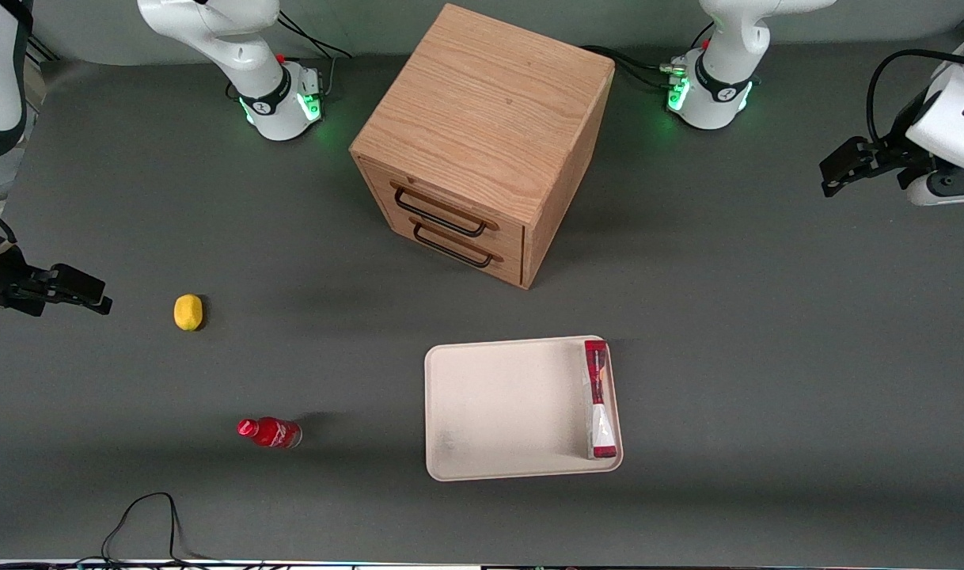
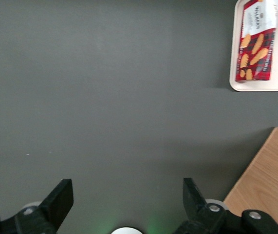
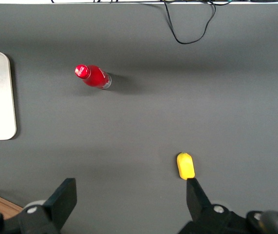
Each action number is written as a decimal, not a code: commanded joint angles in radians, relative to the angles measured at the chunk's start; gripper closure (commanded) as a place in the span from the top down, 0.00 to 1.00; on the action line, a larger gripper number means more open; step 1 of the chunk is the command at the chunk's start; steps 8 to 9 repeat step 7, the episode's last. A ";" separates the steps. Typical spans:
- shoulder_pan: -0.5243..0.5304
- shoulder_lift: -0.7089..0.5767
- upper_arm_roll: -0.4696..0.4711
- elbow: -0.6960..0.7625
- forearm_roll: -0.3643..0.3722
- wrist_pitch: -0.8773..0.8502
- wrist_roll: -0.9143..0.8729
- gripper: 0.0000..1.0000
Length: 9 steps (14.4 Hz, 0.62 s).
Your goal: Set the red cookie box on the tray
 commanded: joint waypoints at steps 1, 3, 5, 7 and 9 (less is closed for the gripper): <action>0.020 -0.006 -0.004 -0.026 -0.033 0.026 0.039 1.00; 0.020 -0.006 -0.006 -0.053 -0.033 0.073 0.052 1.00; 0.020 -0.008 -0.006 -0.058 -0.033 0.076 0.078 1.00; 0.020 -0.006 -0.004 -0.058 -0.033 0.083 0.095 1.00; 0.020 -0.006 -0.004 -0.058 -0.033 0.083 0.095 1.00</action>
